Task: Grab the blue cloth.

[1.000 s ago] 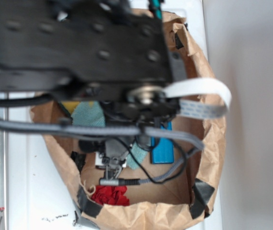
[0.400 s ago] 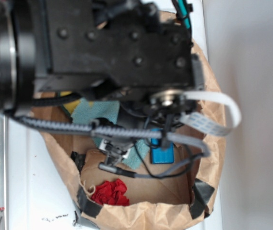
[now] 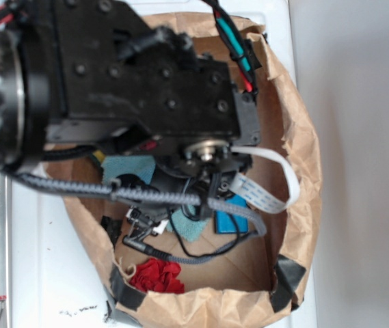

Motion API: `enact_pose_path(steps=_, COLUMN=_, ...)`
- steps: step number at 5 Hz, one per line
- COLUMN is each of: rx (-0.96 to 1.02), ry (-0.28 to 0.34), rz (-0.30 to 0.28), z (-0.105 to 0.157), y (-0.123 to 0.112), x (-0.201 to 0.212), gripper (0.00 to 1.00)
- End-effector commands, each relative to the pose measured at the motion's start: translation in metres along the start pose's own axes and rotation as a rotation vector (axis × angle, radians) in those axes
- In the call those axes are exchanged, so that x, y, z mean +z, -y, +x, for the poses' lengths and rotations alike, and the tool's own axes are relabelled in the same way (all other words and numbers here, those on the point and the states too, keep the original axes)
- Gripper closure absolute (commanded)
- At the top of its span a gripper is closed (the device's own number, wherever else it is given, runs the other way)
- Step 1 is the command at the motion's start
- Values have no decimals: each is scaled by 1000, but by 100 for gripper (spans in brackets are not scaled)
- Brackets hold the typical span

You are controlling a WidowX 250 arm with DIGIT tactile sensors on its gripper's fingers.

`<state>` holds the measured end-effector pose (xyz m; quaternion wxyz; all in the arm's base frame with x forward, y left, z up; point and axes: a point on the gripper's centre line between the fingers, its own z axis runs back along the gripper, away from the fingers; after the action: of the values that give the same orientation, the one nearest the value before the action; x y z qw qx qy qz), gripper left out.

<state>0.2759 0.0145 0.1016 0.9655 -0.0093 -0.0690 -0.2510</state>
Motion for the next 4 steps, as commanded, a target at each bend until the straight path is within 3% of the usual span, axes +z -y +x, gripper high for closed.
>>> enact_pose_path(steps=1, rx=-20, ry=-32, rz=-31, z=4, y=23, x=-3, gripper=0)
enact_pose_path(steps=4, rx=-7, ry=82, rz=-20, z=7, y=36, x=-23, gripper=0)
